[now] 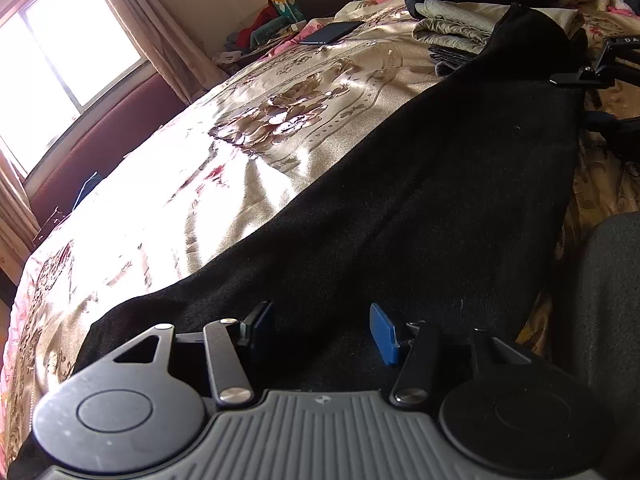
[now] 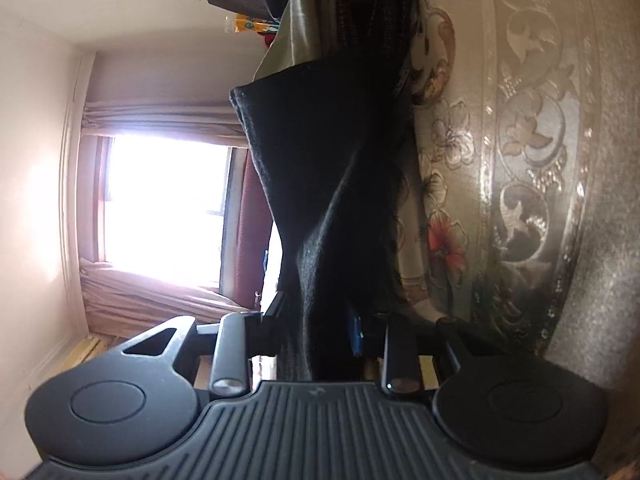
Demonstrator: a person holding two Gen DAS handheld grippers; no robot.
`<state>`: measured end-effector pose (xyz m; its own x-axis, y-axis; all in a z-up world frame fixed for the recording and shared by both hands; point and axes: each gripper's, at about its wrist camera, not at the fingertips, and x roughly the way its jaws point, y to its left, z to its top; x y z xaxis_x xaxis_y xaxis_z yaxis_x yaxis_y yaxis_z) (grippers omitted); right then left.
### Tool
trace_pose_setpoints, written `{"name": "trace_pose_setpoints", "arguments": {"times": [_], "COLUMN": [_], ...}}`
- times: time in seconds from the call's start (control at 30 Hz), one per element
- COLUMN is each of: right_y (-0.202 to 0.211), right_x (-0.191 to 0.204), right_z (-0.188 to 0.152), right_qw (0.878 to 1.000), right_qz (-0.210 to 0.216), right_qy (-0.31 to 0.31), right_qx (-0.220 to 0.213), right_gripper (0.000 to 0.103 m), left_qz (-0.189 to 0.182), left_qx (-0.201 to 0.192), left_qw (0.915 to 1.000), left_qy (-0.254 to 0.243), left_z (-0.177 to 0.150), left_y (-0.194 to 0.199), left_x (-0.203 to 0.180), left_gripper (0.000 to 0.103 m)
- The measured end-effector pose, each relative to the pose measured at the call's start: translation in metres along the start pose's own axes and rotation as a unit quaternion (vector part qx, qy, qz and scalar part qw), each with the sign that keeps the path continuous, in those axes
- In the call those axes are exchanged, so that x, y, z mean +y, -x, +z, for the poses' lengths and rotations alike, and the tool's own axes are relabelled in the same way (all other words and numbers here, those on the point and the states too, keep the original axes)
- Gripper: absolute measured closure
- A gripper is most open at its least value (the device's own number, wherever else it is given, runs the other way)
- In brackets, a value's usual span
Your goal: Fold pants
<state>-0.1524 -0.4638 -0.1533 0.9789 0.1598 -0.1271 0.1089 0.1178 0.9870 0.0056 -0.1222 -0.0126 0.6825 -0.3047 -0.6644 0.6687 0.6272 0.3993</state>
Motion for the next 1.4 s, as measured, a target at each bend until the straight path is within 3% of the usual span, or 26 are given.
{"name": "trace_pose_setpoints", "arguments": {"times": [0.27, 0.57, 0.77, 0.87, 1.03, 1.17, 1.2, 1.3, 1.4], "right_y": [0.015, 0.016, 0.000, -0.013, -0.025, 0.003, 0.009, 0.009, 0.007], "right_x": [-0.019, -0.025, 0.004, 0.028, 0.066, 0.059, 0.055, 0.046, 0.051], "right_z": [-0.002, 0.005, 0.013, 0.005, -0.020, -0.013, -0.006, 0.009, 0.015], "right_qw": [0.995, 0.990, 0.997, 0.998, 0.974, 0.971, 0.969, 0.976, 0.972], "right_qz": [0.054, 0.062, -0.005, -0.065, -0.160, -0.175, -0.182, -0.161, -0.164], "right_qy": [-0.084, -0.125, -0.075, 0.000, 0.159, 0.145, 0.142, 0.109, 0.127], "right_qx": [0.006, 0.001, -0.006, -0.011, -0.036, -0.080, -0.090, -0.093, -0.114], "right_gripper": [0.070, 0.059, 0.059, 0.059, 0.058, 0.057, 0.061, 0.062, 0.062], "left_qz": [0.000, 0.002, 0.001, 0.003, 0.006, 0.007, 0.007, 0.008, 0.011], "left_qx": [0.002, -0.001, -0.004, -0.005, -0.004, -0.005, -0.004, -0.002, 0.000], "left_qw": [1.0000, 0.9999, 0.9999, 0.9999, 0.9996, 0.9995, 0.9996, 0.9996, 0.9994], "left_qy": [-0.006, -0.014, -0.011, -0.013, -0.028, -0.031, -0.029, -0.028, -0.033], "left_z": [0.000, 0.000, -0.003, -0.003, -0.002, -0.003, -0.003, -0.003, -0.002], "left_y": [-0.001, -0.001, -0.001, -0.001, -0.001, -0.001, -0.002, -0.002, -0.002], "left_x": [-0.001, -0.002, -0.002, -0.003, -0.005, -0.006, -0.006, -0.006, -0.007], "left_gripper": [0.038, 0.038, 0.038, 0.037, 0.037, 0.037, 0.037, 0.037, 0.037]}}
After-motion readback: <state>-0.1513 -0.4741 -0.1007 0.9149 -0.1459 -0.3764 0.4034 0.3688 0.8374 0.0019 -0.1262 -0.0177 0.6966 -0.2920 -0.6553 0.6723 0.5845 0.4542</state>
